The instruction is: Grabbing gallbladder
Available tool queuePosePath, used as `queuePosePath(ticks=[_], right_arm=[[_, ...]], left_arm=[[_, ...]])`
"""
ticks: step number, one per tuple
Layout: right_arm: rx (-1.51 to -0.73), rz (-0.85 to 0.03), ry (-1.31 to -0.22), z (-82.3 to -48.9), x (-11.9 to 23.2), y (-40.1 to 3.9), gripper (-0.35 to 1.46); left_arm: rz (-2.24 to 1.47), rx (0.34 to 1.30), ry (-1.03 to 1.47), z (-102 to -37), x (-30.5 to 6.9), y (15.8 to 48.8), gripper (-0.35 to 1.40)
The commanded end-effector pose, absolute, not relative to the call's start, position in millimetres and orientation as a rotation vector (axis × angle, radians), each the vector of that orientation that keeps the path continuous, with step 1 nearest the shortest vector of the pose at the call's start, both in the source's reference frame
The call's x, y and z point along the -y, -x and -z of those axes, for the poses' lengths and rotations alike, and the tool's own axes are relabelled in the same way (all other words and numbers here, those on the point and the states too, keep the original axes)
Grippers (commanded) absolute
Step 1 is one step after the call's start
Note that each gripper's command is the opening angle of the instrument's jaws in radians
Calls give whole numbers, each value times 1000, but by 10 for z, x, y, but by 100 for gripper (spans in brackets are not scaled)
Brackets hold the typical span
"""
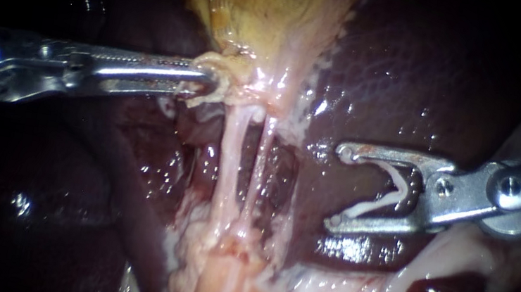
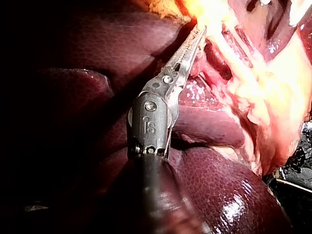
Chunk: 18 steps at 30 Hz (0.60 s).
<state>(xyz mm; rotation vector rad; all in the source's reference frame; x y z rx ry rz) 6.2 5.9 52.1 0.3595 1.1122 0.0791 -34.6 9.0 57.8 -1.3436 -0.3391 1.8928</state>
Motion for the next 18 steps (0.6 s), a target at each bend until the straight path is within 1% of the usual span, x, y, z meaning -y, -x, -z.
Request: queuePosePath(ticks=[1, 9, 18], right_arm=[[-1112, -79, -359, -521, -59, -62, 50], [-1112, -79, -359, -522, -59, -61, 50], [-1112, -79, -359, -522, -59, -61, 50]], left_arm=[[-1892, 345, 1347, -573, -92, 344, -35], [-1866, 372, 1352, -527, -115, 323, -35], [-1819, 348, 1390, -494, -135, 299, -35]])
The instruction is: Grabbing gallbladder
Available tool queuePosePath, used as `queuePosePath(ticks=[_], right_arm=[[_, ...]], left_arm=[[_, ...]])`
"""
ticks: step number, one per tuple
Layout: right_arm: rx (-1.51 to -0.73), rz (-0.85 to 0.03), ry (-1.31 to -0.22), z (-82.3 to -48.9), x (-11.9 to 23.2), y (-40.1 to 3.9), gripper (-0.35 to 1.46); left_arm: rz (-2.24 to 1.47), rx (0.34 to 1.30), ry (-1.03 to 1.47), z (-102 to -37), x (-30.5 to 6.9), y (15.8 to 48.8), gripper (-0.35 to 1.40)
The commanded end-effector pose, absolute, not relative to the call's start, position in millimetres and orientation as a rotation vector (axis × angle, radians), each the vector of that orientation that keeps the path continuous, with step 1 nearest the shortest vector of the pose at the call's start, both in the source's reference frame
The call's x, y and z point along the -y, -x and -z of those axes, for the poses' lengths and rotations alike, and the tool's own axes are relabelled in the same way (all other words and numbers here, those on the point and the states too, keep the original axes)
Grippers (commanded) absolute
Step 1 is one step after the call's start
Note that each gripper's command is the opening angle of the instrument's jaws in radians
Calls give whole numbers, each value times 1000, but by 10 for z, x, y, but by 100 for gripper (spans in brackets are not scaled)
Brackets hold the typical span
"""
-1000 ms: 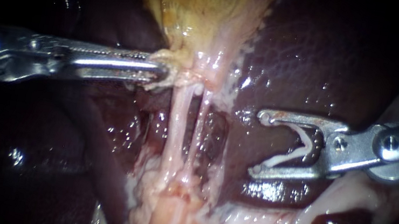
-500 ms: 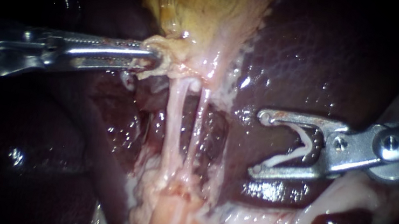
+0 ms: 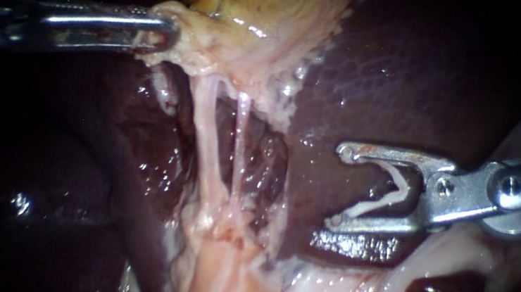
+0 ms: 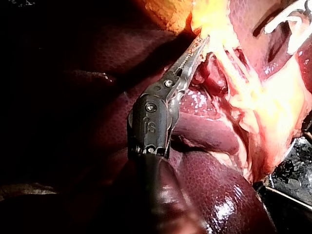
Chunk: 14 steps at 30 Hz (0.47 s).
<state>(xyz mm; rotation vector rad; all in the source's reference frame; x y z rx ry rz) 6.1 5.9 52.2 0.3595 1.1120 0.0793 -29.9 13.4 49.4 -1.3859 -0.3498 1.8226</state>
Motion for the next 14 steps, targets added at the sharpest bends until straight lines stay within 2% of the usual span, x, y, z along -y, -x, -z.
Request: queuePosePath(ticks=[1, 14], right_arm=[[-1112, -79, -359, -522, -59, -61, 50], [-1112, -79, -359, -522, -59, -61, 50]], left_arm=[[-1818, 346, 1387, -492, -136, 297, -35], [-1817, 331, 1379, -496, -132, 300, -35]])
